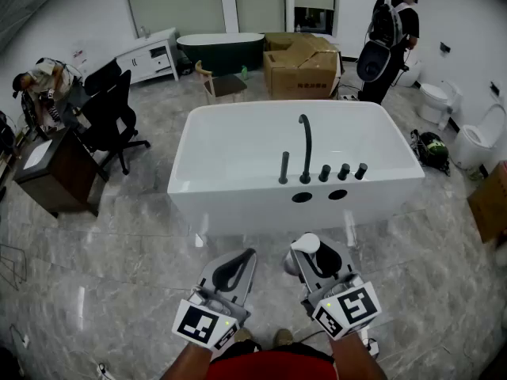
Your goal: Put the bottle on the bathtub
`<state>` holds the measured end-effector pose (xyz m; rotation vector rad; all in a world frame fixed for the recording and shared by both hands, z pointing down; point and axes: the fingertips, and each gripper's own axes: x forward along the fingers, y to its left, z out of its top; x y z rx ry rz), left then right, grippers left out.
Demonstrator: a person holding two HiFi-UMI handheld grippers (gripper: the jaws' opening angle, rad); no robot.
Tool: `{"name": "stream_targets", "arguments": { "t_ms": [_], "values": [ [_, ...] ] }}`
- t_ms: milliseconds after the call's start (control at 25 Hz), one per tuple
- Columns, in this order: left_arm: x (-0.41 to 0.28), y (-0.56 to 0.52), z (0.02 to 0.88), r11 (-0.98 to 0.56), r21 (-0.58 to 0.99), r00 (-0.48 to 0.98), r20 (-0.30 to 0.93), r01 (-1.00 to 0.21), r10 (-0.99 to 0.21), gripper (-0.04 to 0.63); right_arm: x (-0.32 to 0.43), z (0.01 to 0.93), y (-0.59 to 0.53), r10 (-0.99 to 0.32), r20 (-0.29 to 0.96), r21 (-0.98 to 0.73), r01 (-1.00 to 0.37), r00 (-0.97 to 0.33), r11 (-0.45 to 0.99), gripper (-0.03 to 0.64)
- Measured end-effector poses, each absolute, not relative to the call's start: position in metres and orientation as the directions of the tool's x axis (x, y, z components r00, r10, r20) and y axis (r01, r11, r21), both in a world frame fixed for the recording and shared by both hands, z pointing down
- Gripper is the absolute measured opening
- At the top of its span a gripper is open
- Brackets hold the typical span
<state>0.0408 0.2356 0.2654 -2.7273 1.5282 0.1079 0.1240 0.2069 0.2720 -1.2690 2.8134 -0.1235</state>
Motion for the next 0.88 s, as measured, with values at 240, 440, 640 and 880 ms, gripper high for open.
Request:
{"name": "stream_targets", "arguments": {
  "t_ms": [240, 440, 640, 880],
  "values": [
    [0.046, 0.234, 0.265, -0.521, 0.017, 0.519, -0.065, -0.853, -0.852, 0.011, 0.126, 0.27, 0.205, -0.743, -0.017, -0.094, -0.739, -0.669, 0.668, 0.118],
    [0.049, 0.231, 0.262, -0.502, 0.007, 0.5, -0.064, -0.865, -0.864, 0.011, 0.125, 0.27, 0.199, -0.72, -0.013, -0.11, -0.715, -0.694, 0.691, 0.118],
    [0.052, 0.224, 0.262, -0.46, 0.0, 0.459, -0.057, -0.888, -0.887, 0.011, 0.124, 0.274, 0.184, -0.688, -0.005, -0.108, -0.684, -0.726, 0.722, 0.118],
    [0.041, 0.2, 0.277, -0.401, 0.015, 0.4, -0.037, -0.916, -0.916, 0.011, 0.118, 0.291, 0.147, -0.667, 0.013, -0.105, -0.664, -0.745, 0.74, 0.118]
  ]
}}
